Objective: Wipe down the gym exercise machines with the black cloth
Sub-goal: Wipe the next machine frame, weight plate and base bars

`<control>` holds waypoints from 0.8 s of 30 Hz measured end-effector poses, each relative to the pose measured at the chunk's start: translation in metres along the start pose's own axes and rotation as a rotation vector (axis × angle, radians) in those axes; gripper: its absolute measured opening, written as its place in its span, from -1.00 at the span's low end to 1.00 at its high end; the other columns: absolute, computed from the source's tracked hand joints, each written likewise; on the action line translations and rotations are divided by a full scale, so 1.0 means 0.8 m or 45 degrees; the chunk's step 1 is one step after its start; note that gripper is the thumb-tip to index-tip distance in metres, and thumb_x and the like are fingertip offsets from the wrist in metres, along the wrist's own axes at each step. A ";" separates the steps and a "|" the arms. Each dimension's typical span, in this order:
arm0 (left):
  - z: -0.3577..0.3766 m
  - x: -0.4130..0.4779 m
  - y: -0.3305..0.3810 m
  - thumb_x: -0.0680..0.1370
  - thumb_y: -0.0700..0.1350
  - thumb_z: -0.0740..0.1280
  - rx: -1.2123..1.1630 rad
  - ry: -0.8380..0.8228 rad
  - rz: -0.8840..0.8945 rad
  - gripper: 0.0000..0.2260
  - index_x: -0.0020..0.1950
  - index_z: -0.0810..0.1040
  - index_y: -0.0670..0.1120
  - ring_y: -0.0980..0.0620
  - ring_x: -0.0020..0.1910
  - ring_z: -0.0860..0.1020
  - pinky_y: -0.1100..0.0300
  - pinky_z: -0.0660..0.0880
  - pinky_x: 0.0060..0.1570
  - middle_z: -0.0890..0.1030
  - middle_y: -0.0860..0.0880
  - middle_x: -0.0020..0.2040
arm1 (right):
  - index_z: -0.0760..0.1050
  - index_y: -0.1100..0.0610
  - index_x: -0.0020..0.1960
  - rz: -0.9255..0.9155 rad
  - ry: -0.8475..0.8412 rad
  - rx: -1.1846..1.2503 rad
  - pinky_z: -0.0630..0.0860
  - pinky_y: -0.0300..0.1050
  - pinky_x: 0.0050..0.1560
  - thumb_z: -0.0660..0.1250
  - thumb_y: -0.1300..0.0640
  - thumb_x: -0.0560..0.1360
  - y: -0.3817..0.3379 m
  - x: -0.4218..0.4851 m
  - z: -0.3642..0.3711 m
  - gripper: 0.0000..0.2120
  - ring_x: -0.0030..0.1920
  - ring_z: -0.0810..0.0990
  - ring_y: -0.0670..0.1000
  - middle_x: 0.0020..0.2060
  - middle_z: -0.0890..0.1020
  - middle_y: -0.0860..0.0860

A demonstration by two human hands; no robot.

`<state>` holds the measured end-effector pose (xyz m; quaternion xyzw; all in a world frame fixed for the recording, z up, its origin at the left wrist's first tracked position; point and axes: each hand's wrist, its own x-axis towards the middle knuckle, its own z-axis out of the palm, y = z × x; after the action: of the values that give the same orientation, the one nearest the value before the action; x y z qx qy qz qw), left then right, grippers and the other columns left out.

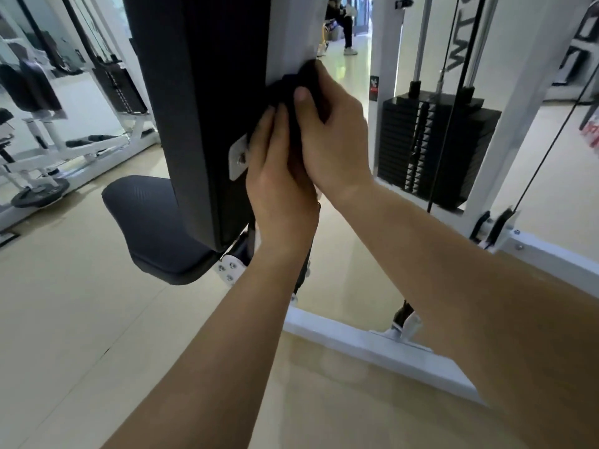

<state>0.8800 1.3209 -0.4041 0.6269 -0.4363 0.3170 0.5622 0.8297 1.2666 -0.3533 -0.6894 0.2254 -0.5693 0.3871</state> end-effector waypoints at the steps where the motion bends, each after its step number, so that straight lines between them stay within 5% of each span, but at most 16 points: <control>1: 0.001 0.003 -0.002 0.57 -0.30 0.34 -0.004 0.008 0.019 -0.63 0.39 0.51 -0.26 0.02 0.32 0.37 0.62 0.13 0.29 0.54 -0.23 0.35 | 0.49 0.17 0.38 -0.012 0.019 0.007 0.51 -0.21 0.22 0.23 0.11 0.63 0.001 0.003 0.001 -0.65 0.19 0.61 -0.06 0.15 0.67 -0.01; 4: 0.003 -0.009 -0.020 0.58 -0.32 0.31 0.003 -0.028 0.071 -0.64 0.39 0.51 -0.27 0.02 0.35 0.37 0.64 0.10 0.27 0.52 -0.23 0.38 | 0.43 0.16 0.46 -0.006 0.051 -0.017 0.52 -0.10 0.27 0.25 0.01 0.62 0.018 -0.001 0.009 -0.55 0.24 0.60 -0.08 0.20 0.66 -0.02; 8: 0.008 -0.034 -0.042 0.56 -0.35 0.34 0.019 -0.068 0.065 -0.62 0.39 0.51 -0.28 0.02 0.35 0.41 0.64 0.13 0.25 0.50 -0.25 0.38 | 0.44 0.10 0.47 0.008 0.031 -0.078 0.47 -0.44 0.14 0.24 0.01 0.65 0.044 -0.022 0.016 -0.58 0.14 0.62 -0.14 0.16 0.69 -0.05; 12: 0.004 -0.054 -0.062 0.53 -0.44 0.30 0.093 -0.078 0.052 -0.58 0.38 0.53 -0.25 0.05 0.32 0.45 0.61 0.20 0.24 0.53 -0.21 0.34 | 0.49 0.11 0.40 -0.011 -0.028 -0.101 0.55 -0.28 0.06 0.25 0.02 0.63 0.060 -0.030 0.022 -0.62 -0.01 0.66 -0.09 0.02 0.72 -0.05; 15: -0.005 -0.061 -0.080 0.50 -0.46 0.26 0.159 -0.153 0.060 -0.56 0.37 0.55 -0.23 0.10 0.24 0.48 0.62 0.24 0.18 0.56 -0.19 0.30 | 0.48 0.15 0.39 -0.016 -0.051 -0.145 0.45 -0.42 -0.06 0.26 0.04 0.61 0.066 -0.027 0.021 -0.61 -0.12 0.59 -0.12 -0.03 0.71 -0.01; 19: -0.010 -0.063 -0.084 0.53 -0.36 0.25 0.191 -0.203 0.050 -0.60 0.36 0.55 -0.22 0.10 0.23 0.49 0.58 0.27 0.21 0.57 -0.17 0.28 | 0.41 0.15 0.48 -0.057 -0.066 -0.238 0.25 -0.67 -0.04 0.29 0.08 0.62 0.064 -0.028 0.018 -0.56 -0.02 0.60 -0.05 0.06 0.70 0.00; 24: -0.018 -0.052 -0.061 0.57 -0.35 0.24 0.032 -0.165 -0.175 -0.68 0.29 0.59 -0.25 0.23 0.18 0.48 0.57 0.32 0.14 0.59 -0.15 0.26 | 0.47 0.16 0.40 -0.063 -0.100 -0.309 0.18 -0.67 -0.12 0.27 0.08 0.62 0.057 -0.031 0.017 -0.62 -0.02 0.62 0.03 0.02 0.70 0.01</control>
<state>0.9080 1.3424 -0.4592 0.6817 -0.4236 0.2419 0.5452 0.8427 1.2616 -0.4049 -0.7583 0.2603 -0.5197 0.2951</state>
